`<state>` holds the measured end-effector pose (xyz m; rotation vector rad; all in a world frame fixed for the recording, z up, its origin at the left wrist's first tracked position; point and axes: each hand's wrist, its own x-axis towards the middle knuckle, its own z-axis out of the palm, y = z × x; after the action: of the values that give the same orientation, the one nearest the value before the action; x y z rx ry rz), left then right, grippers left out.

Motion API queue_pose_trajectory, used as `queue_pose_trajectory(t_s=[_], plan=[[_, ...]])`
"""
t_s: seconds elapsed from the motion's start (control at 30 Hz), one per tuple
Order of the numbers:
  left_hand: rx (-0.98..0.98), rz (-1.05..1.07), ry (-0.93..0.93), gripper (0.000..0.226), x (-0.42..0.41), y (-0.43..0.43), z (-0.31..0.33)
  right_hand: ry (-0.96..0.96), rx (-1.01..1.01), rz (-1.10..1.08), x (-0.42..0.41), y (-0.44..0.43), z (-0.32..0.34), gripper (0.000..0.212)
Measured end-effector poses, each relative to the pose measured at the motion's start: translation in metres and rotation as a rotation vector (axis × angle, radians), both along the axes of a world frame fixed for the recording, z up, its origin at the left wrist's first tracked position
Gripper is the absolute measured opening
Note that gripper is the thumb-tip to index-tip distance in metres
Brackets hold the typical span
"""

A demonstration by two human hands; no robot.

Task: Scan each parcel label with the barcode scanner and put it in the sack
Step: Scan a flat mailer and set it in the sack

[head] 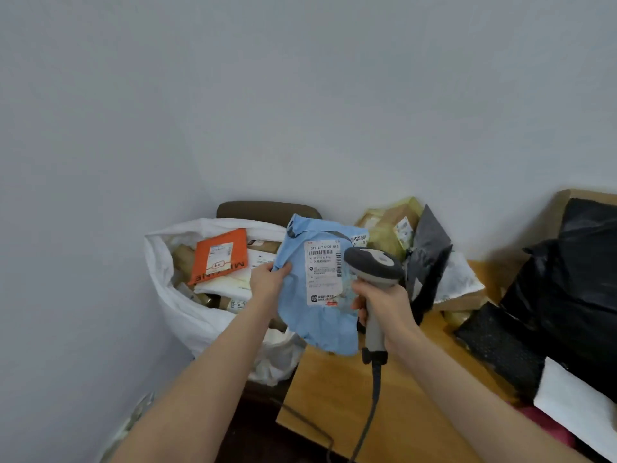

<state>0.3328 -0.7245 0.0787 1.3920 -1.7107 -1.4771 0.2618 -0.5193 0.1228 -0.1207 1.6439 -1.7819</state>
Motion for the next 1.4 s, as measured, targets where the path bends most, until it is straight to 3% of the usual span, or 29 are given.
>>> queue_pose_trajectory(t_s=[0.23,0.33,0.47,0.63,0.7,0.8,0.93,1.1,1.27,1.4], plan=[[0.113,0.177,-0.052,0.013,0.060,-0.178,-0.046,-0.038,0.043,0.005,0.007,-0.160,-0.031,0.013],[0.130,0.199,-0.172,0.011,0.065,-0.236,-0.070,-0.074,0.098,0.018,0.009,-0.222,-0.043,0.009],[0.029,0.067,-0.383,0.015,0.037,-0.280,-0.080,-0.122,0.167,-0.022,0.002,-0.271,-0.058,0.012],[-0.134,-0.023,-0.486,0.021,0.004,-0.306,-0.083,-0.118,0.242,-0.129,-0.031,-0.290,-0.068,0.009],[-0.298,-0.147,-0.576,0.050,0.000,-0.310,-0.080,-0.052,0.277,-0.148,-0.046,-0.292,-0.068,0.009],[-0.601,-0.530,-0.697,0.083,-0.010,-0.304,-0.066,0.061,0.343,-0.123,-0.068,-0.301,-0.066,0.010],[-0.565,-1.051,-0.938,0.100,-0.017,-0.281,-0.063,0.117,0.418,-0.073,-0.093,-0.320,-0.068,0.014],[-0.601,-1.064,-1.091,0.105,-0.020,-0.285,-0.080,0.218,0.518,-0.009,-0.104,-0.335,-0.080,0.027],[-0.618,-1.109,-1.069,0.103,-0.026,-0.296,-0.096,0.256,0.595,0.043,-0.110,-0.349,-0.093,0.045],[-0.575,-1.169,-1.027,0.104,-0.029,-0.307,-0.096,0.383,0.715,0.093,-0.116,-0.371,-0.105,0.046]])
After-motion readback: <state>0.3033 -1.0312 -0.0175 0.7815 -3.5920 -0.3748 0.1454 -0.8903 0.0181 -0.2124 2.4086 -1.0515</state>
